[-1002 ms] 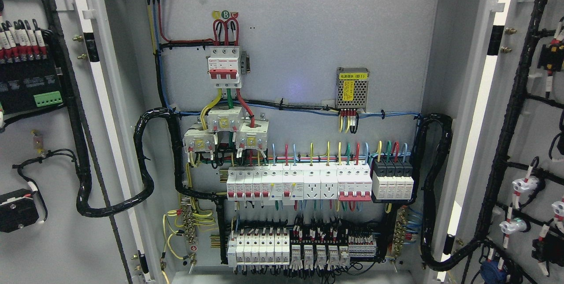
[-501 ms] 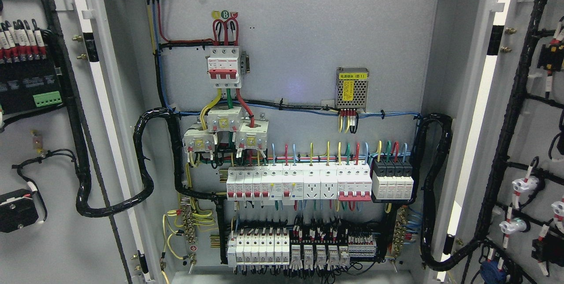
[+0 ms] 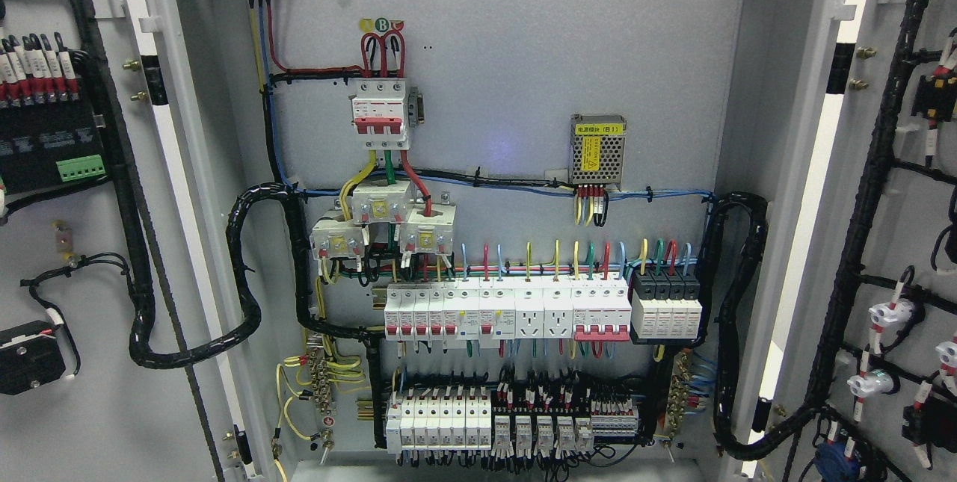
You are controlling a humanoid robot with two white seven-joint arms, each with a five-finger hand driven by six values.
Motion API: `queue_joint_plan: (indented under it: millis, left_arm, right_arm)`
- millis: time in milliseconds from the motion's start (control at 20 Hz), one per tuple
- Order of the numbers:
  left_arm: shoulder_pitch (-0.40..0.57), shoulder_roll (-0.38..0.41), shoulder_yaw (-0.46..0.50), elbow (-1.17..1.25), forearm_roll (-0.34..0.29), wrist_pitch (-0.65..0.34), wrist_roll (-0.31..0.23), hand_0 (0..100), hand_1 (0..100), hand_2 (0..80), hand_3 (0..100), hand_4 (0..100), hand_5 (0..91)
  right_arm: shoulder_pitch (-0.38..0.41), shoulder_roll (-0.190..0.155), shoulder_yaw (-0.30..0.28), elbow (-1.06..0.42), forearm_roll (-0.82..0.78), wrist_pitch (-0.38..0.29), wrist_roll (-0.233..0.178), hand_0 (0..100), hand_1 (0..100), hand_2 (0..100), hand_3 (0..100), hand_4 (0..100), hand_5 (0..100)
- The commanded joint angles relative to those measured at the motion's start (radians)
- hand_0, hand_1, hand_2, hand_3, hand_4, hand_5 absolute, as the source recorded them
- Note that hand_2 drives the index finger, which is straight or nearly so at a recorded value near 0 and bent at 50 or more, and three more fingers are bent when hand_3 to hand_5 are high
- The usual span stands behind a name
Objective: Open door with both hands
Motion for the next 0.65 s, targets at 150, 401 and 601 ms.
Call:
queue_joint_plan:
  millis: [150,401,601]
  left_arm:
    - [-0.004,-0.038,0.015,0.021,-0.024,0.0,0.0,0,0,0.0,0,3,0.0]
    - [-0.004,-0.038,0.013,0.021,-0.024,0.0,0.0,0,0,0.0,0,3,0.0]
    - [-0.004,-0.038,0.012,0.021,-0.024,0.0,0.0,0,0,0.0,0,3,0.0]
  right_arm:
    - [0.001,0.025,-0.007,0.029,0.009,-0.006,-0.019,0,0,0,0,0,0]
    - [0.023,0.019,-0.007,0.029,0.008,-0.024,-0.014,0,0,0,0,0,0]
    - [0.032,0.019,-0.007,0.029,0.008,-0.03,-0.013,0,0,0,0,0,0]
